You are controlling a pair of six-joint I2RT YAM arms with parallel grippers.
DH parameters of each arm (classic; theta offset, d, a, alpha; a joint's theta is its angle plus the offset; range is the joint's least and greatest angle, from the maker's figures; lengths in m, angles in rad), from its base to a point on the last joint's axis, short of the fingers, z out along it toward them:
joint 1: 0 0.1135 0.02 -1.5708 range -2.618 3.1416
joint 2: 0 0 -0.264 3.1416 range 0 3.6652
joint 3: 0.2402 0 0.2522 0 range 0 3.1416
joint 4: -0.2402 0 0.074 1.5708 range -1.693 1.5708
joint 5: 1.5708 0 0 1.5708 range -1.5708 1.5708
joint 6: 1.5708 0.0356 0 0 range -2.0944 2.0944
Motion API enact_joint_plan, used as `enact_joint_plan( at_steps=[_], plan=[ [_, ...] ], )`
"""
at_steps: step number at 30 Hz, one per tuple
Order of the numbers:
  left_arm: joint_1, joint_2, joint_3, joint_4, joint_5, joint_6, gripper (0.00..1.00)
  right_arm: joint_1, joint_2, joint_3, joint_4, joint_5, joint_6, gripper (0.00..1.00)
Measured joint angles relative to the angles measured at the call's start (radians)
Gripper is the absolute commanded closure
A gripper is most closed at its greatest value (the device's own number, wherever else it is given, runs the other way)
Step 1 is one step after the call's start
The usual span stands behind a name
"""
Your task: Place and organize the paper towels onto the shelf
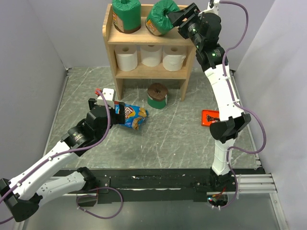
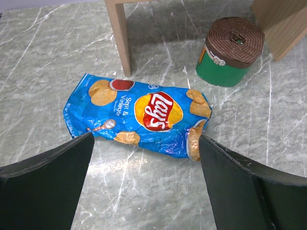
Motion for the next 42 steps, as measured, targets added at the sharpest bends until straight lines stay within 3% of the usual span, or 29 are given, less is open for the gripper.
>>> enact_joint_plan(
  at_steps=[12, 34, 38, 42],
  plan=[
    [0.000, 0.002, 0.000, 0.000, 0.000, 0.000, 0.04, -0.004, 0.008, 0.002, 0.050, -0.048, -0.001, 0.23],
    [0.000, 0.003, 0.000, 0.000, 0.000, 0.000, 0.04, -0.007, 0.044, -0.002, 0.084, -0.108, -0.074, 0.22],
    [0.000, 0.002, 0.000, 0.000, -0.002, 0.000, 0.04, 0.000, -0.016, -0.084, 0.063, -0.130, -0.161, 0.22],
    [0.000, -0.015, -0.004, 0.004, -0.013, 0.000, 0.04, 0.040, -0.175, -0.285, 0.034, -0.117, -0.283, 0.22]
  ],
)
